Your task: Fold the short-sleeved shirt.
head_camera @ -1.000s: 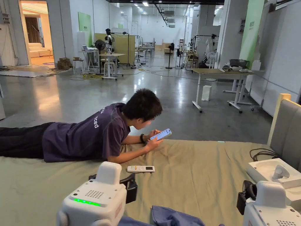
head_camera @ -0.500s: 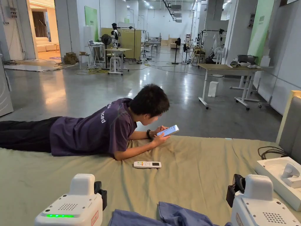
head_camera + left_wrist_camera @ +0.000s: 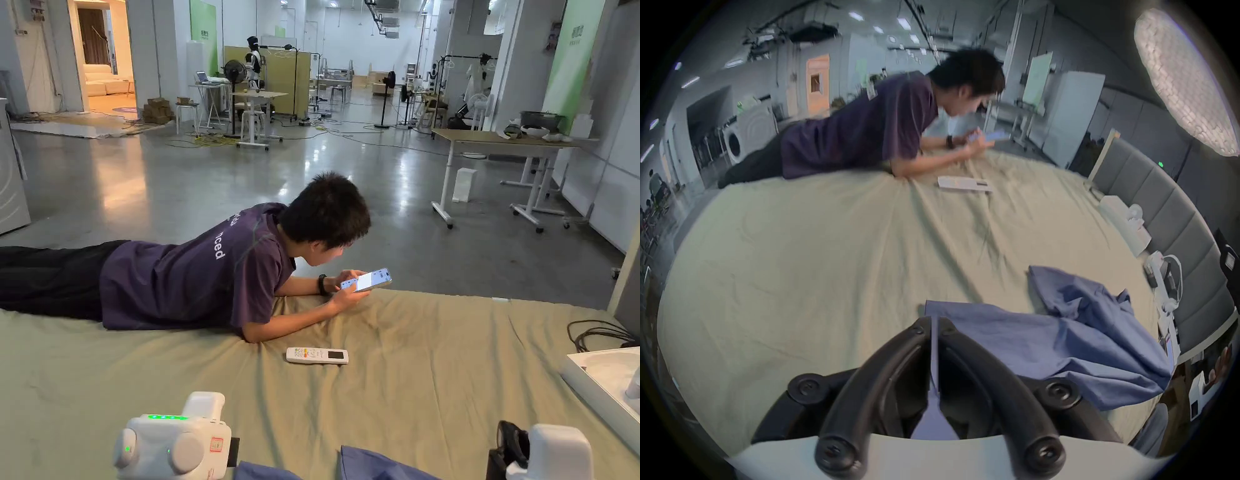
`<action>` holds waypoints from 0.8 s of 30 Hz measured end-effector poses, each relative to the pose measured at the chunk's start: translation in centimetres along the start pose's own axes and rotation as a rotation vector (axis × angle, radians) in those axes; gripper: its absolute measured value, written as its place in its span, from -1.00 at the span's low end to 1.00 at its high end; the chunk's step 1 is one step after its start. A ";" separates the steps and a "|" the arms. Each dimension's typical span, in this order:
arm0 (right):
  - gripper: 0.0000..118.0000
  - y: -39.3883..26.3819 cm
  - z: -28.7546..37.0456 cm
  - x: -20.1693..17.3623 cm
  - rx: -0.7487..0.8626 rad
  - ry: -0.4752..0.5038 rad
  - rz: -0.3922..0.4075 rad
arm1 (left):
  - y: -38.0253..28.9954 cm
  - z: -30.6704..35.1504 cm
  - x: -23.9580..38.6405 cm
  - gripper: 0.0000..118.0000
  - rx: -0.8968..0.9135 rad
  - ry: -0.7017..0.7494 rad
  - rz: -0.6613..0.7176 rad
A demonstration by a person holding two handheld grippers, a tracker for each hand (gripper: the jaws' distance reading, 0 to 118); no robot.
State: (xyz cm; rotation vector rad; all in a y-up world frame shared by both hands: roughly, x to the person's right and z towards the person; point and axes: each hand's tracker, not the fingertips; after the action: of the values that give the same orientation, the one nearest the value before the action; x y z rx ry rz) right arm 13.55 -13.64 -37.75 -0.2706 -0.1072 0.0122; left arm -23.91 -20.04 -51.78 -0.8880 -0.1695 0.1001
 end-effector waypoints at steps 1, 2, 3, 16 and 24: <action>-1.00 -0.5 -0.5 0.3 -0.021 -0.006 0.004 | 0.6 -1.8 -0.5 -0.44 -0.039 -0.009 -0.005; -1.00 -1.0 -0.9 0.6 -0.039 -0.019 0.016 | 1.2 -3.2 -0.5 -0.32 -0.082 -0.020 -0.006; -1.00 -1.4 -1.2 0.9 -0.056 -0.030 0.029 | 1.6 -4.4 -0.5 -0.21 -0.122 -0.021 -0.004; -1.00 -5.3 -4.1 4.7 -0.196 -0.093 0.040 | 0.1 -10.8 1.3 0.09 -0.239 0.082 -0.056; -1.00 -5.0 -7.3 5.6 -0.320 -0.102 0.008 | 0.3 -13.0 3.1 -0.94 -0.224 0.128 -0.199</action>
State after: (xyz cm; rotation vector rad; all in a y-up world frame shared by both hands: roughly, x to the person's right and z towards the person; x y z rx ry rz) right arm 19.86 -20.20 -42.79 -0.5908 -0.2105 0.0166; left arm -18.40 -29.33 -59.73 -1.0920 -0.1505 -0.1636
